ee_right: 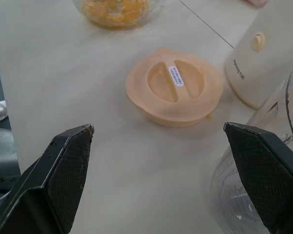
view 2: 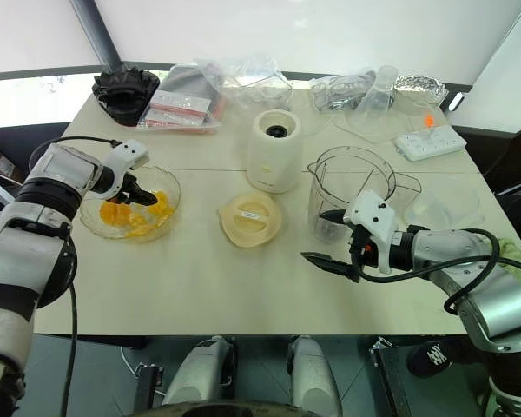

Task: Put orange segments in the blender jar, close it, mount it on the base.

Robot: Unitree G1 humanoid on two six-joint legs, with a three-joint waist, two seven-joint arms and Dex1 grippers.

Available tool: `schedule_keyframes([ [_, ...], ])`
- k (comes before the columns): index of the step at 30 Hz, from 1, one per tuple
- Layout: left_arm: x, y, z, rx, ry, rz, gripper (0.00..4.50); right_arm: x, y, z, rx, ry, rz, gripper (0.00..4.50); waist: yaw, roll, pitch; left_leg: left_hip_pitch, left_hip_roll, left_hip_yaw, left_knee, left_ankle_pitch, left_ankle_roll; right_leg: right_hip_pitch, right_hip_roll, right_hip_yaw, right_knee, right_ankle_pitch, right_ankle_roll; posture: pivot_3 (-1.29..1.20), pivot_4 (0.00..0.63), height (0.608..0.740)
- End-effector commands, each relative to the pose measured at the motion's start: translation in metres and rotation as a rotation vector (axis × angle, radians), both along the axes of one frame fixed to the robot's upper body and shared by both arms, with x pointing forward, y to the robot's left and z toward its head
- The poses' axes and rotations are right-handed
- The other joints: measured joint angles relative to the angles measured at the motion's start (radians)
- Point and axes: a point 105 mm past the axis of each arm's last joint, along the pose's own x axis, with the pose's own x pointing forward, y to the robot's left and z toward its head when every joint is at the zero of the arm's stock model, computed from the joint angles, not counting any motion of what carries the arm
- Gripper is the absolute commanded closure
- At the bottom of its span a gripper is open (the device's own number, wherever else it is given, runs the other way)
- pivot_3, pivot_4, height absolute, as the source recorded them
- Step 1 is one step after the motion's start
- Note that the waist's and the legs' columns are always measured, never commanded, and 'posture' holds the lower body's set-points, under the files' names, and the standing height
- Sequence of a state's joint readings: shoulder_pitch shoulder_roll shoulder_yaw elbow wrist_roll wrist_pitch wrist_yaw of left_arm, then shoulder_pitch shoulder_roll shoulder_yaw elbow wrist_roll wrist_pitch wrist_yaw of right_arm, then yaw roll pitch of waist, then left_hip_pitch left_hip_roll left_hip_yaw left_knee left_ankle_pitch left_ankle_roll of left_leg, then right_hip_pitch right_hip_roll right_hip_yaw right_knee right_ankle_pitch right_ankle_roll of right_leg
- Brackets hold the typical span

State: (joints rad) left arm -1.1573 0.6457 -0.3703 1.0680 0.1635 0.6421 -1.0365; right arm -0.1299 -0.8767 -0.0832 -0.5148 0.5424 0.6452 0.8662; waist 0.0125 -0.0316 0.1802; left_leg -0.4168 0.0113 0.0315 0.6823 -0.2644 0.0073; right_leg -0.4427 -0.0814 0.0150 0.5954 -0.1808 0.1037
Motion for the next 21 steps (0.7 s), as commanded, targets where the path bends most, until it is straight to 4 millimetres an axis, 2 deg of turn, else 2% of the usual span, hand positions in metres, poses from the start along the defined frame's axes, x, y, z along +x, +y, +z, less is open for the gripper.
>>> schedule_keyframes([
  [1, 0.000, -0.004, 0.013, -0.009, -0.004, -0.053, 1.60, -0.001, 0.004, 0.006, 0.003, -0.035, 0.016, 0.00, 0.000, 0.000, 0.000, 0.000, 0.000, 0.000, 0.000, 0.000, 0.000, 0.000, 0.000, 0.000, 0.000, 0.000, 0.000, 0.00, 0.150, 0.740],
  [8, -0.017, -0.021, 0.016, -0.097, 0.092, -0.185, 1.60, -0.002, 0.004, 0.005, -0.004, -0.034, 0.020, 0.00, -0.001, 0.000, 0.000, -0.001, 0.000, -0.001, 0.000, 0.000, 0.000, -0.001, 0.000, 0.000, 0.000, 0.000, 0.000, 0.00, 0.150, 0.740],
  [15, -0.024, -0.022, 0.010, -0.105, 0.136, -0.188, 1.60, -0.002, 0.004, 0.005, -0.009, -0.037, 0.022, 0.00, -0.001, 0.000, 0.000, -0.001, 0.000, -0.001, 0.000, 0.000, 0.000, -0.001, 0.000, 0.000, 0.001, 0.000, 0.000, 0.00, 0.150, 0.740],
  [18, -0.030, -0.020, -0.003, -0.076, 0.163, -0.214, 1.60, -0.002, 0.005, 0.005, -0.010, -0.040, 0.021, 0.00, -0.001, 0.000, 0.000, -0.001, 0.000, -0.001, 0.000, 0.000, 0.000, -0.001, 0.000, -0.001, 0.001, 0.000, 0.000, 0.00, 0.150, 0.740],
  [21, -0.035, -0.014, -0.005, -0.023, 0.153, -0.265, 1.60, -0.002, 0.005, 0.004, -0.012, -0.040, 0.021, 0.00, -0.003, 0.000, 0.000, -0.001, 0.001, -0.001, 0.000, 0.000, 0.000, -0.001, 0.000, 0.000, 0.001, 0.000, 0.000, 0.00, 0.150, 0.740],
])
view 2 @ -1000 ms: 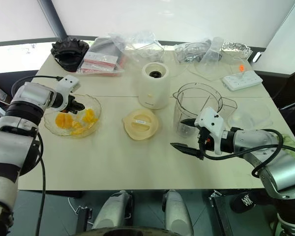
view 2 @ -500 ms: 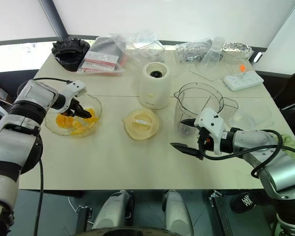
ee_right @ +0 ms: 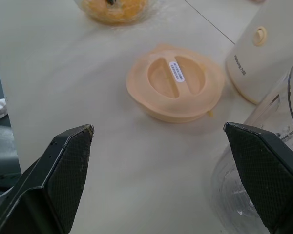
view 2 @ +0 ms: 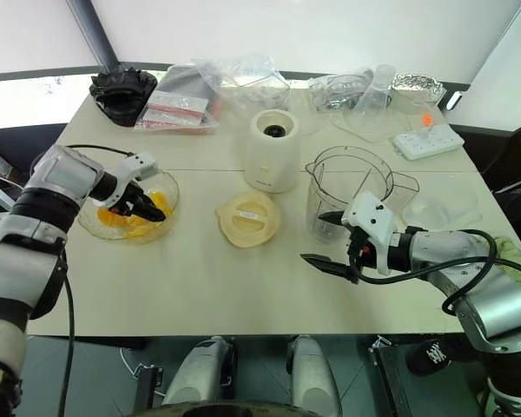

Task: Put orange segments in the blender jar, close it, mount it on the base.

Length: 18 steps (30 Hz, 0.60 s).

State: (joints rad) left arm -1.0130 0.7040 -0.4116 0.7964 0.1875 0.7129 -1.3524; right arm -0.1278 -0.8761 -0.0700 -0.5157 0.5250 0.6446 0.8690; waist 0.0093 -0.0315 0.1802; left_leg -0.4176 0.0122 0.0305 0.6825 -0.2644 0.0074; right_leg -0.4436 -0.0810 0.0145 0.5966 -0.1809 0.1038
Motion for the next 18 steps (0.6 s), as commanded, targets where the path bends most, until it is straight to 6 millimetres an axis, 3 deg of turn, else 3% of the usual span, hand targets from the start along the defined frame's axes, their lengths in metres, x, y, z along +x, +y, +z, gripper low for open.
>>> schedule_keyframes([
  [1, -0.001, 0.007, 0.011, 0.058, -0.056, -0.070, 1.60, -0.002, 0.004, 0.007, 0.002, -0.046, 0.019, 0.00, 0.001, 0.000, 0.000, 0.000, 0.000, 0.000, 0.000, 0.000, 0.000, 0.000, 0.000, 0.000, 0.000, 0.000, 0.000, 0.00, 0.150, 0.740],
  [9, -0.006, 0.025, 0.013, 0.188, -0.072, -0.248, 1.60, -0.003, 0.007, 0.004, 0.006, -0.043, 0.021, 0.00, 0.004, 0.000, 0.000, 0.000, 0.001, 0.000, 0.000, 0.000, 0.000, 0.000, 0.000, 0.000, 0.000, 0.000, 0.000, 0.00, 0.150, 0.740],
  [18, -0.003, 0.031, 0.012, 0.301, -0.030, -0.415, 1.60, 0.000, 0.009, 0.003, 0.014, -0.050, 0.022, 0.00, 0.004, 0.000, 0.000, -0.001, 0.000, 0.000, 0.001, 0.000, 0.000, 0.000, 0.000, -0.001, 0.000, 0.000, 0.000, 0.00, 0.150, 0.740],
])
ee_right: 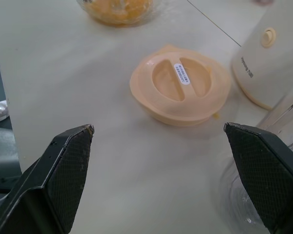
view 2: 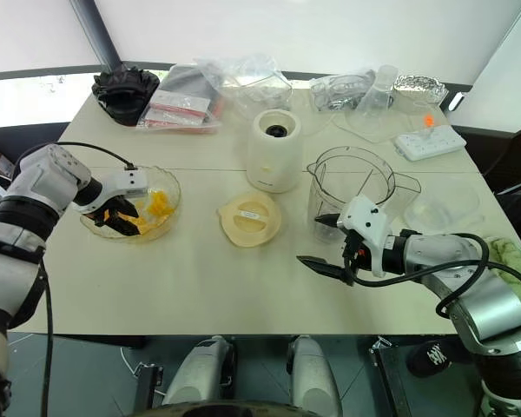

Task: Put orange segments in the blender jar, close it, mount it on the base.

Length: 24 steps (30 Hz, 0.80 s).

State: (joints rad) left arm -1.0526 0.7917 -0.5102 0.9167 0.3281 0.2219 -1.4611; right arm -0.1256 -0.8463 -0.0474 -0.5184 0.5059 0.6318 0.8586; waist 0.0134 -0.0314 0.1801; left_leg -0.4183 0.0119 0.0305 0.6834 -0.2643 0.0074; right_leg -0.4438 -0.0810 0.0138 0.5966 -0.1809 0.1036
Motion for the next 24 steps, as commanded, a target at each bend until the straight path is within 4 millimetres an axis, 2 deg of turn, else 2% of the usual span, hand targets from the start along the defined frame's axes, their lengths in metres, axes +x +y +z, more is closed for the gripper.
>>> schedule_keyframes([
  [1, 0.006, -0.001, 0.003, 0.059, -0.008, -0.073, 1.60, 0.000, 0.004, 0.008, 0.001, -0.047, 0.015, 0.00, 0.000, 0.000, 0.000, 0.000, 0.000, 0.000, 0.000, 0.000, 0.000, 0.000, 0.000, 0.000, 0.000, 0.000, 0.000, 0.00, 0.150, 0.740],
  [4, 0.009, -0.011, -0.002, 0.061, 0.011, -0.098, 1.60, 0.000, 0.003, 0.008, 0.002, -0.052, 0.007, 0.00, 0.001, 0.000, 0.000, 0.000, 0.000, 0.000, 0.000, 0.000, 0.000, 0.000, 0.000, 0.000, 0.000, 0.000, 0.000, 0.00, 0.150, 0.740],
  [11, 0.008, -0.019, -0.006, 0.053, 0.053, -0.139, 1.60, -0.002, 0.002, 0.009, -0.002, -0.056, -0.010, 0.00, -0.002, 0.000, 0.000, -0.001, 0.000, 0.000, 0.000, 0.000, 0.000, 0.000, 0.000, 0.000, 0.000, 0.000, 0.000, 0.00, 0.150, 0.740],
  [18, 0.015, -0.015, -0.017, 0.120, -0.011, -0.134, 1.60, -0.003, 0.002, 0.009, 0.002, -0.062, -0.023, 0.00, -0.001, 0.000, 0.000, -0.001, 0.000, 0.000, 0.001, 0.000, 0.000, 0.000, 0.000, 0.000, 0.001, 0.000, 0.000, 0.00, 0.150, 0.740],
  [24, 0.015, -0.009, -0.015, 0.146, -0.016, -0.139, 1.60, -0.001, 0.002, 0.009, 0.002, -0.068, -0.025, 0.00, -0.001, 0.000, 0.000, -0.001, 0.000, 0.000, 0.001, 0.000, 0.000, 0.000, 0.000, 0.000, 0.001, 0.001, 0.001, 0.00, 0.150, 0.740],
])
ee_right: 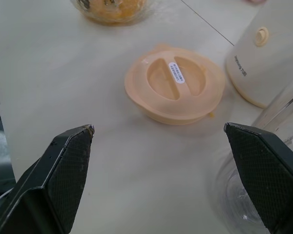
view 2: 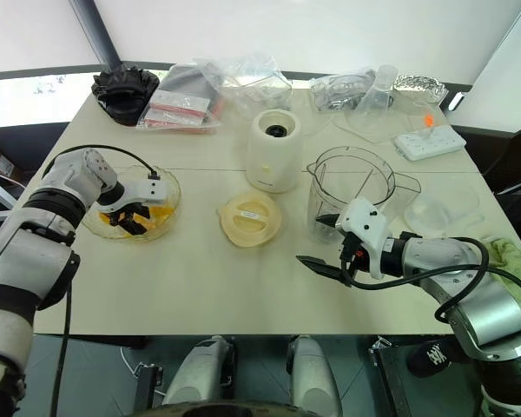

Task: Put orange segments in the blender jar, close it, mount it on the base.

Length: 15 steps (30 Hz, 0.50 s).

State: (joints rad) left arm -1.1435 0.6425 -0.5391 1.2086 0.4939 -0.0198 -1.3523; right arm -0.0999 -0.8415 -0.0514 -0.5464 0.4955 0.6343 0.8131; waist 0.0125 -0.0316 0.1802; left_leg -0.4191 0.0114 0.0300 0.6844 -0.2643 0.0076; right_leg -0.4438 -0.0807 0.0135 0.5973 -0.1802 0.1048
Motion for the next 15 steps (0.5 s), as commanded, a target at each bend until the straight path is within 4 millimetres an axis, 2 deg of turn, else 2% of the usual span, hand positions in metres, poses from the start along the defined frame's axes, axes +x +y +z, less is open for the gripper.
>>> schedule_keyframes([
  [1, 0.002, 0.006, 0.009, 0.023, -0.018, -0.006, 1.60, 0.000, 0.003, 0.011, 0.008, -0.052, 0.011, 0.00, 0.000, 0.000, 0.000, 0.000, 0.000, 0.000, 0.000, 0.000, 0.000, 0.000, 0.000, 0.000, 0.000, 0.000, 0.000, 0.00, 0.150, 0.740],
  [15, 0.002, 0.005, -0.002, 0.021, -0.036, -0.005, 1.60, 0.002, 0.002, 0.012, 0.003, -0.062, 0.007, 0.00, 0.000, 0.000, 0.000, 0.000, 0.000, 0.000, 0.000, 0.000, 0.000, 0.000, 0.000, 0.000, 0.000, 0.000, 0.000, 0.00, 0.150, 0.740],
])
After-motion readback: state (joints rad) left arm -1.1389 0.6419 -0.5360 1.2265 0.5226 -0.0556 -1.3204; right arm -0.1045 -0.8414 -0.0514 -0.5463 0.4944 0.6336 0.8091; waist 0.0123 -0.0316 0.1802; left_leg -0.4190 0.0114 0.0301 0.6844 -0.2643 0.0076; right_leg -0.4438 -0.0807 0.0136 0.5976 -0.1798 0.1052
